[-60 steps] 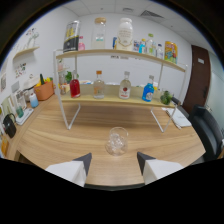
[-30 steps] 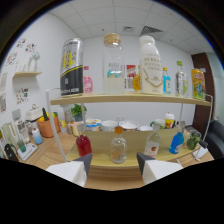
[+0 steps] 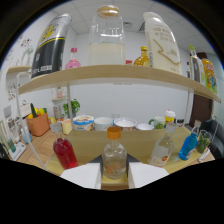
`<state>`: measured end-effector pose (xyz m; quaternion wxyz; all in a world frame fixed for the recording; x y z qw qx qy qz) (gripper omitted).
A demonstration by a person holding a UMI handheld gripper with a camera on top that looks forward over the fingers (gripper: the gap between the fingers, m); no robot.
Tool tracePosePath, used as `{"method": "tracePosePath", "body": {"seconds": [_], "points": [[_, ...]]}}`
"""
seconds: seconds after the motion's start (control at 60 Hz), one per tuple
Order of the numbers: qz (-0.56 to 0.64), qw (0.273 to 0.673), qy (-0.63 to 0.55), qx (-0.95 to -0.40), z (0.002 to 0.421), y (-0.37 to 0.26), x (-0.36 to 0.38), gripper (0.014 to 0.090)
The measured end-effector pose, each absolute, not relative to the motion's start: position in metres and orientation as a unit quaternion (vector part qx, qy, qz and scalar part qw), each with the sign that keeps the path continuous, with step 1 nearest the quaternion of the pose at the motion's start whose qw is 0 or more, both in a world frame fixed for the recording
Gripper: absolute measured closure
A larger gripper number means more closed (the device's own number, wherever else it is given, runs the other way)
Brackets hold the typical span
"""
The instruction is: Make me a cup of Mount Fuji.
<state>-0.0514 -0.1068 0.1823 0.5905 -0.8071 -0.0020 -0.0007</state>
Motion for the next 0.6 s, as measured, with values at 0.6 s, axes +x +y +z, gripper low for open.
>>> {"method": "tracePosePath", "body": {"seconds": [0.6], "points": [[0.035, 0.583, 0.002, -0.812, 0.162, -0.207, -0.072, 0.0699]]}}
